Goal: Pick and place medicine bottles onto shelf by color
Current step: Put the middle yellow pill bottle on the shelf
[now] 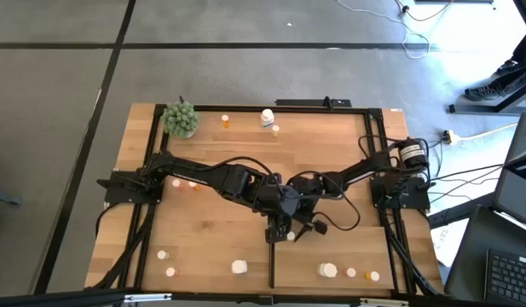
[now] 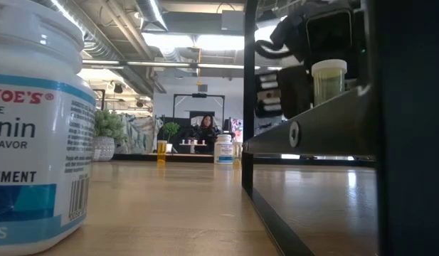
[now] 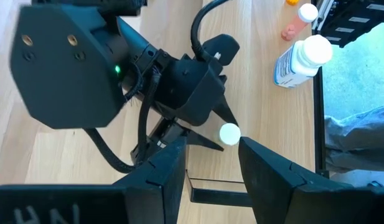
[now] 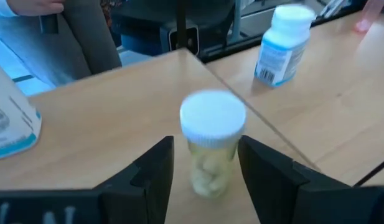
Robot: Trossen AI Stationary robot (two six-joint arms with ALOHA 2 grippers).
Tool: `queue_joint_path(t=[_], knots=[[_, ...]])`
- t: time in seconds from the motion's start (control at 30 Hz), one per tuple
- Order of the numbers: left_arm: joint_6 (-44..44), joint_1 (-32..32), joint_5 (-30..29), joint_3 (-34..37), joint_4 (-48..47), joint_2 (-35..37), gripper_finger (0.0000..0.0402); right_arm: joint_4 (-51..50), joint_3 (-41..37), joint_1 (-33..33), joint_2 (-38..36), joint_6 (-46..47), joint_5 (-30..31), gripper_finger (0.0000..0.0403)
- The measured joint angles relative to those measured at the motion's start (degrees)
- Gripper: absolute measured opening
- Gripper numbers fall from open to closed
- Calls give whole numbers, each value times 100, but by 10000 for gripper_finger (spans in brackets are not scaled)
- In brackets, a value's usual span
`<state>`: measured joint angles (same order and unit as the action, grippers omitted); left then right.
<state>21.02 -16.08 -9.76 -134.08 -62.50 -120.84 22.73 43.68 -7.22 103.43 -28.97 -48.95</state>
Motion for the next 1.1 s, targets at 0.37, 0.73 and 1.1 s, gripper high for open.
queue_joint_path(t=[0.37, 0.73, 1.1], knots=[[-1, 0, 0, 0, -7, 0, 142, -499, 7, 0, -423, 35, -219, 181], [0, 0, 1, -2, -54, 0, 142, -543, 9, 0, -820, 32, 171, 181], [-9, -39, -61, -10, -267, 189, 142, -1355, 8, 0, -2116, 326, 207, 182]])
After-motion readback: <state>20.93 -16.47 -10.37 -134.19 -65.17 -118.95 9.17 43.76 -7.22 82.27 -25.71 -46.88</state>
